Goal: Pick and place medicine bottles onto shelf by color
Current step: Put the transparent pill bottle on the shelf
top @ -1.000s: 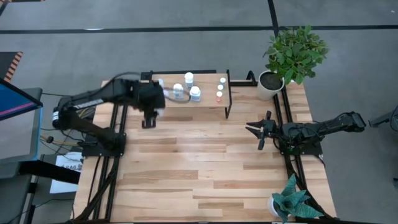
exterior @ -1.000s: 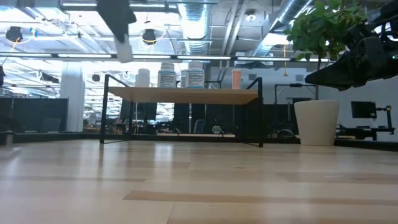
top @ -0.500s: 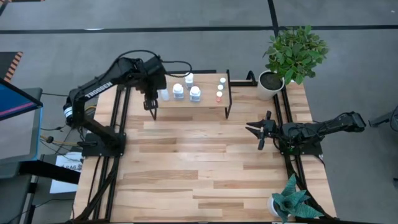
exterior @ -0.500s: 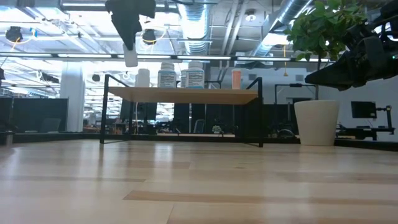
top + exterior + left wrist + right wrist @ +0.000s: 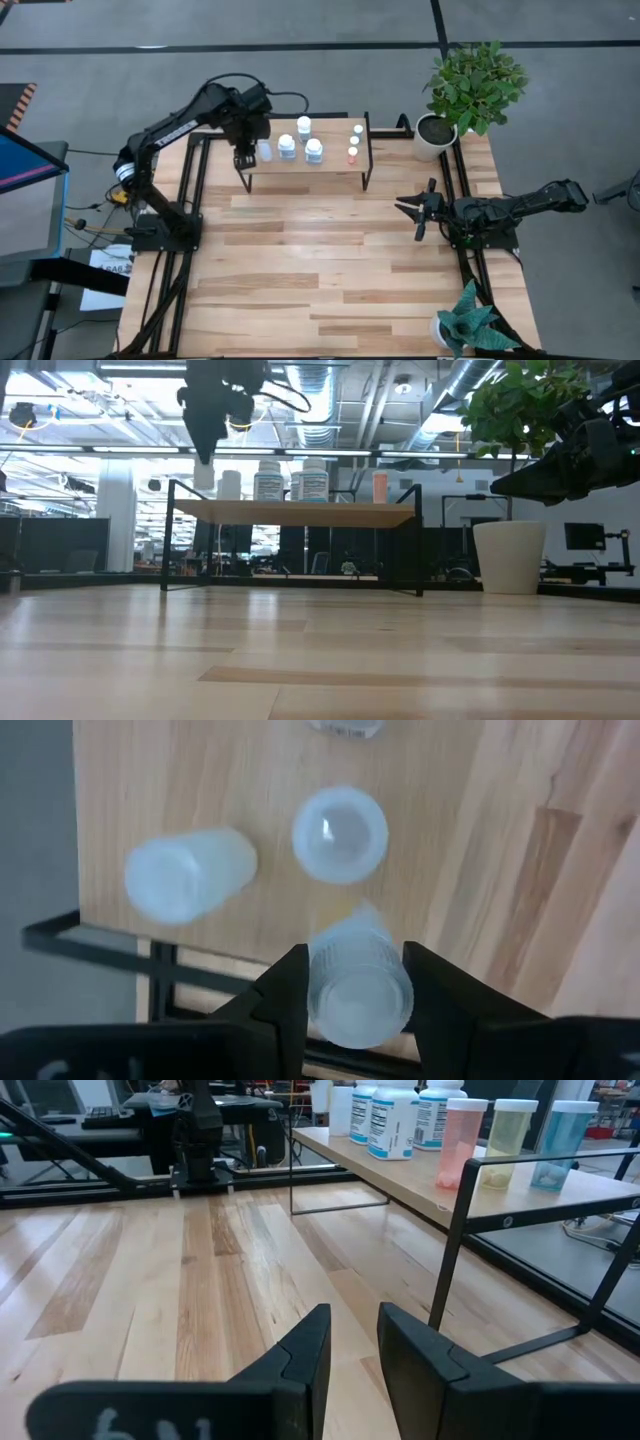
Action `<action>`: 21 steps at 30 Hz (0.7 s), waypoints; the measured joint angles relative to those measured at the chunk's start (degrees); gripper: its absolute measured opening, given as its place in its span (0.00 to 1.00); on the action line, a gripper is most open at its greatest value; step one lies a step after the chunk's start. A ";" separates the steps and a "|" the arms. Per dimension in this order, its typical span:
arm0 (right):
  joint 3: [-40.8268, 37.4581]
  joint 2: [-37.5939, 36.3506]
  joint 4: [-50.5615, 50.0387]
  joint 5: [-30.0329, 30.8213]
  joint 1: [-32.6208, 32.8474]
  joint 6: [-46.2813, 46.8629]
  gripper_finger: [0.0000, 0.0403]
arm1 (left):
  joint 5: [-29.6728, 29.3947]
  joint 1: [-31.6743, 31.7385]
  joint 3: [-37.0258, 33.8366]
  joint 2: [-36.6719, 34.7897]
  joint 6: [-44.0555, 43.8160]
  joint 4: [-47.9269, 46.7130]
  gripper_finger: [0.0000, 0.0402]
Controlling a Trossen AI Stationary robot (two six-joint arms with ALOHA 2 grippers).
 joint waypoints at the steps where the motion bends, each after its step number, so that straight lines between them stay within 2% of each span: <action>1: -0.01 0.00 0.00 0.01 0.00 -0.01 0.27 | 0.05 0.15 0.00 0.43 0.43 0.37 0.28; 6: 0.00 0.00 0.00 0.00 0.00 0.00 0.27 | 0.08 0.80 0.02 0.86 2.08 1.68 0.29; 13: -0.01 0.00 -0.01 0.01 0.00 0.01 0.27 | 4.32 1.54 -0.14 1.86 2.14 1.08 0.29; 21: -0.01 -0.02 0.00 -0.01 0.00 -0.02 0.27 | 3.87 1.43 -0.13 3.62 1.18 0.54 0.32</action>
